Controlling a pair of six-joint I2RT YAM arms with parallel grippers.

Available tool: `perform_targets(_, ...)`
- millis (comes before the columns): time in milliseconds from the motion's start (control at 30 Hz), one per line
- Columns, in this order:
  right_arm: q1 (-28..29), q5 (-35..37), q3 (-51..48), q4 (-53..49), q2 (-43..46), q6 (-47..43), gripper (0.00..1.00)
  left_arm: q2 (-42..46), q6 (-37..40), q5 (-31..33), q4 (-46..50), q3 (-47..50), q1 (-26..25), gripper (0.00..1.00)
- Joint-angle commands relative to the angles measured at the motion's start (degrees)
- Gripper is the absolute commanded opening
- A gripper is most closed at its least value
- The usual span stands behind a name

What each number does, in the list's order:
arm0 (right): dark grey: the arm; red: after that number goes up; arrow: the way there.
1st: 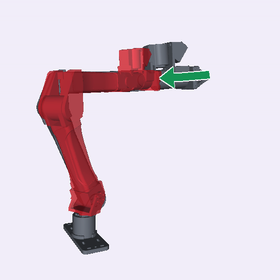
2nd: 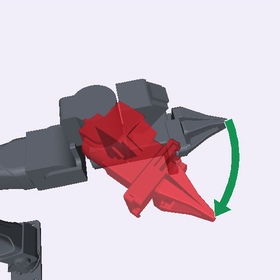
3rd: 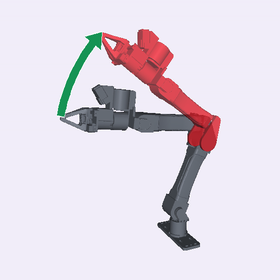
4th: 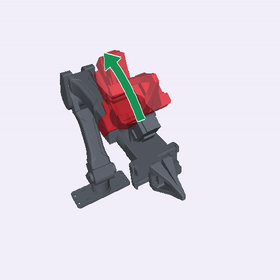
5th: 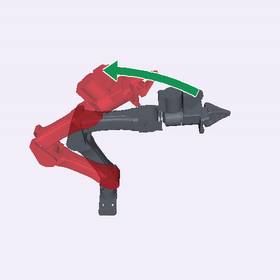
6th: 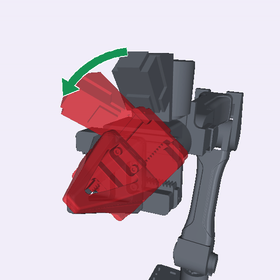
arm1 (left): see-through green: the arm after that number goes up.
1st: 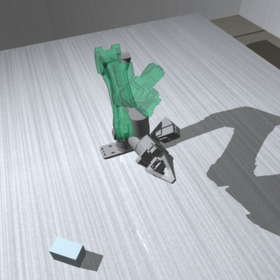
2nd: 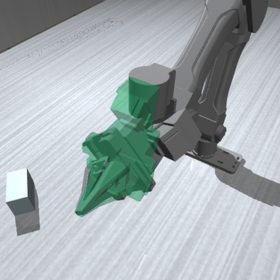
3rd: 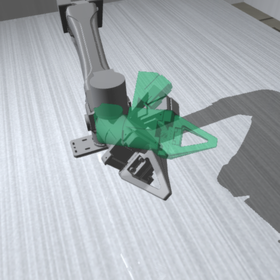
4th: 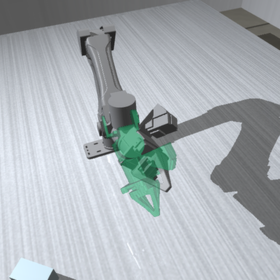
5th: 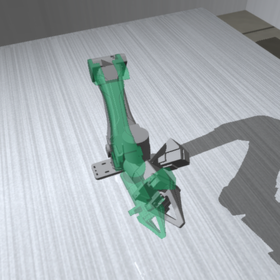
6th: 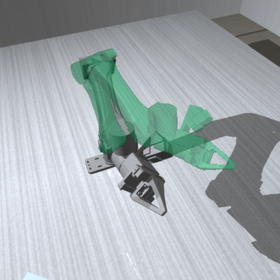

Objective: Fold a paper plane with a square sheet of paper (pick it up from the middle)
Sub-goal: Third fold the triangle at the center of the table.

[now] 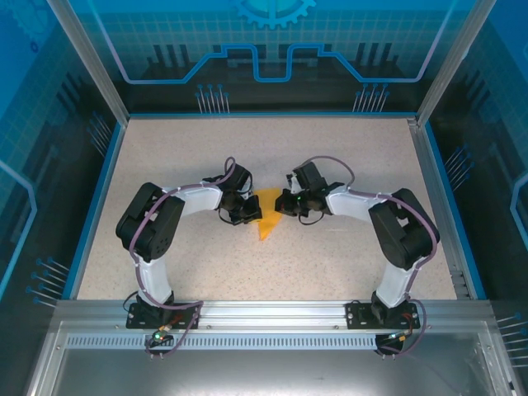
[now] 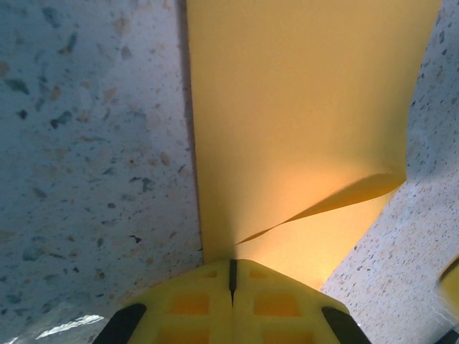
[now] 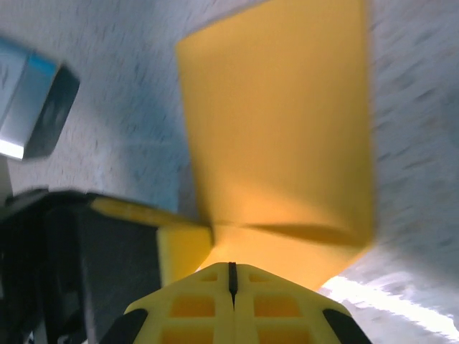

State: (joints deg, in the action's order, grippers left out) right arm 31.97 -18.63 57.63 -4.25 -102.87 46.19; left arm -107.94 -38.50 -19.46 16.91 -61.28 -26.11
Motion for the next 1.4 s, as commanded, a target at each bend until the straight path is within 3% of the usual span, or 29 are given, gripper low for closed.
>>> perform_targets(0, 1.3, -1.8, -0.3, -0.4, -2.7, -0.3, 0.03, -2.6, 1.1, 4.4, 5.8, 0.9, -0.3, 0.0)
perform_targets(367, -1.5, -1.4, 0.3, -2.0, -7.3, 0.2, 0.03, -2.6, 1.6, 4.8, 6.3, 1.1, -0.3, 0.0)
perform_targets(633, -5.7, -3.8, -2.1, 3.9, -7.0, 5.5, 0.03, -3.0, 1.6, 5.0, 6.6, 1.2, -0.3, 0.0)
perform_targets(1033, -10.0, 1.6, -1.0, -0.2, -3.8, 7.2, 0.03, -2.8, 1.9, 5.0, 6.7, 1.2, -0.3, 0.0)
perform_targets(1167, -8.5, -0.3, -2.7, 1.4, 0.9, 5.4, 0.03, -2.5, 1.7, 5.1, 6.6, 1.4, -0.3, 0.0)
perform_targets(1367, 0.1, -2.4, -5.0, 1.9, 4.4, 5.3, 0.03, -2.4, 1.3, 5.2, 5.7, 1.7, -0.3, 0.0)
